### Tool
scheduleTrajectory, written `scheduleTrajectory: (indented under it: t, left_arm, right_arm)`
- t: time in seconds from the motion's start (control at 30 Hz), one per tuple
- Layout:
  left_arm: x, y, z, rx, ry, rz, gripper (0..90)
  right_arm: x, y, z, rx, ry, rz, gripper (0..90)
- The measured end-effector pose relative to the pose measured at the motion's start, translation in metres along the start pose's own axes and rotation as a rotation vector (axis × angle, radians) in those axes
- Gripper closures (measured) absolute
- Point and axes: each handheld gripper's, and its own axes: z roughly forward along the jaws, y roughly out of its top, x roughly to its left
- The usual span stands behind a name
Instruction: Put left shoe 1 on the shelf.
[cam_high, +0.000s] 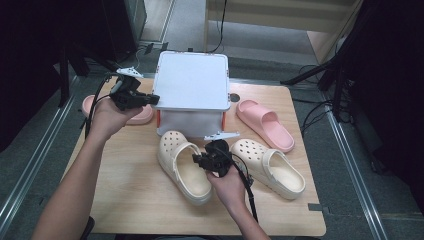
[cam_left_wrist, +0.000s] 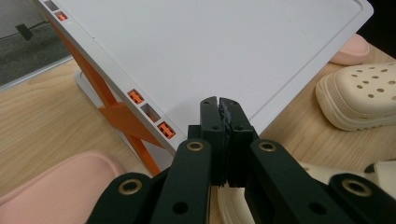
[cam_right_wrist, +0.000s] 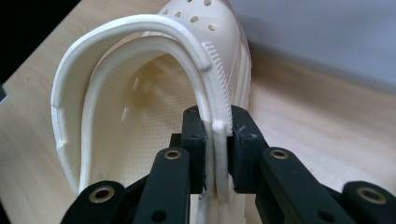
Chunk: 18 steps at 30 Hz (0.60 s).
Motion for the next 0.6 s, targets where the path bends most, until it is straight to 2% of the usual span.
scheduleTrajectory:
  t: [0.23,0.4,0.53,0.6]
  left_arm:
    - [-0.002,0.000,0.000,-0.005,0.014,0.013,89.2]
    - [-0.001,-0.001,0.000,-0.006,0.007,0.011,89.3]
    - [-0.001,-0.001,0.000,-0.007,0.005,0.013,89.3]
    - [-0.001,-0.002,0.000,-0.010,0.007,0.017,89.4]
  right_arm:
    - [-0.011,0.024,0.006,-0.041,-0.014,0.057,79.5]
    - [-0.017,0.037,0.022,-0.075,-0.082,0.050,79.4]
    - [-0.027,0.045,0.036,-0.099,-0.076,0.133,79.3]
    - [-0.029,0.048,0.042,-0.119,-0.084,0.154,79.2]
